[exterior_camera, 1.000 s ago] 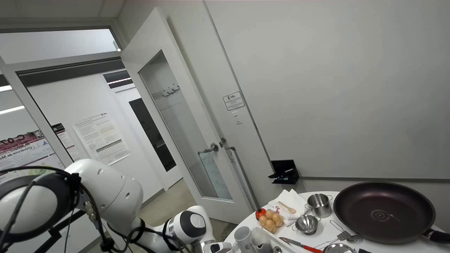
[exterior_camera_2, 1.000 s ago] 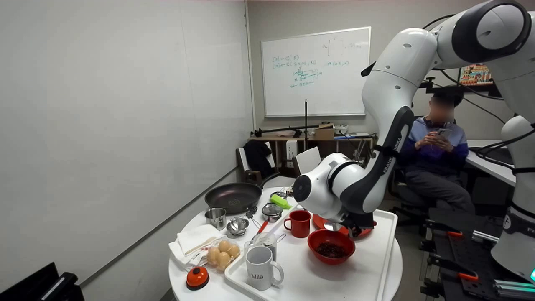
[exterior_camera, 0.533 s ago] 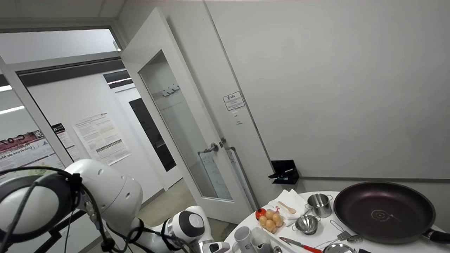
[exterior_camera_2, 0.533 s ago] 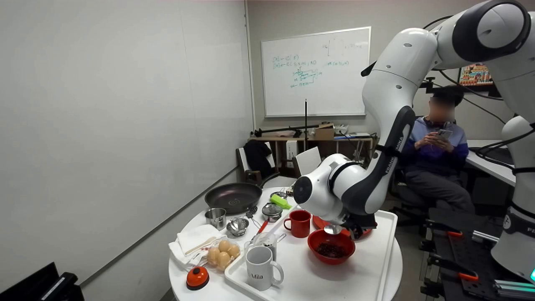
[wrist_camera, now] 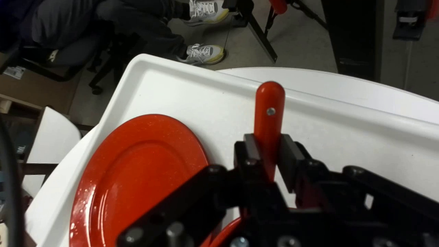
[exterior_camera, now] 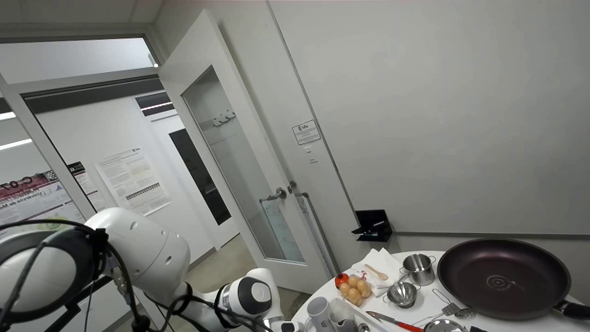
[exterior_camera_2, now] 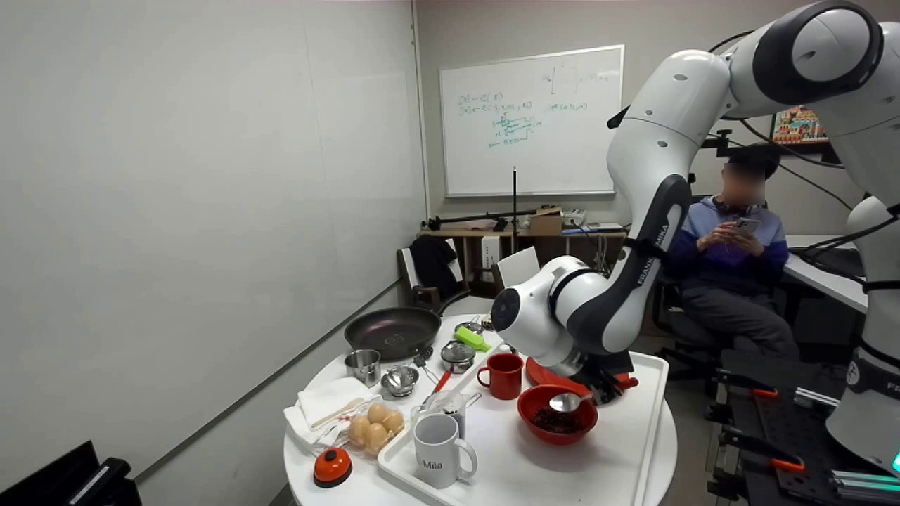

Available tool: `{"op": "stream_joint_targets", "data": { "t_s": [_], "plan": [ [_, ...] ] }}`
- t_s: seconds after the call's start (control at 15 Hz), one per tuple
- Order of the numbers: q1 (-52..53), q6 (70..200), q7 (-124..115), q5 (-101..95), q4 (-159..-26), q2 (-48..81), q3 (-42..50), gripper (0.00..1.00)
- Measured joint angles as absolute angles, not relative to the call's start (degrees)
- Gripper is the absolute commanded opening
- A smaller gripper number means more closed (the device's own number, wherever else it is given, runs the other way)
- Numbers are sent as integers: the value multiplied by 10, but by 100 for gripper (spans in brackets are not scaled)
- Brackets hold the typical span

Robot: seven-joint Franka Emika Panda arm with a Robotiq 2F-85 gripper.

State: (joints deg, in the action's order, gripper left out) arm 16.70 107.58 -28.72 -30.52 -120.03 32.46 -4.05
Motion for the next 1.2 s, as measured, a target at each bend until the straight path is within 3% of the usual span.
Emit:
{"op": "stream_joint_targets", "data": {
  "t_s": [1.2],
  "plan": [
    [154, 938, -174, -242, -1116, 330, -38, 5]
  ]
}}
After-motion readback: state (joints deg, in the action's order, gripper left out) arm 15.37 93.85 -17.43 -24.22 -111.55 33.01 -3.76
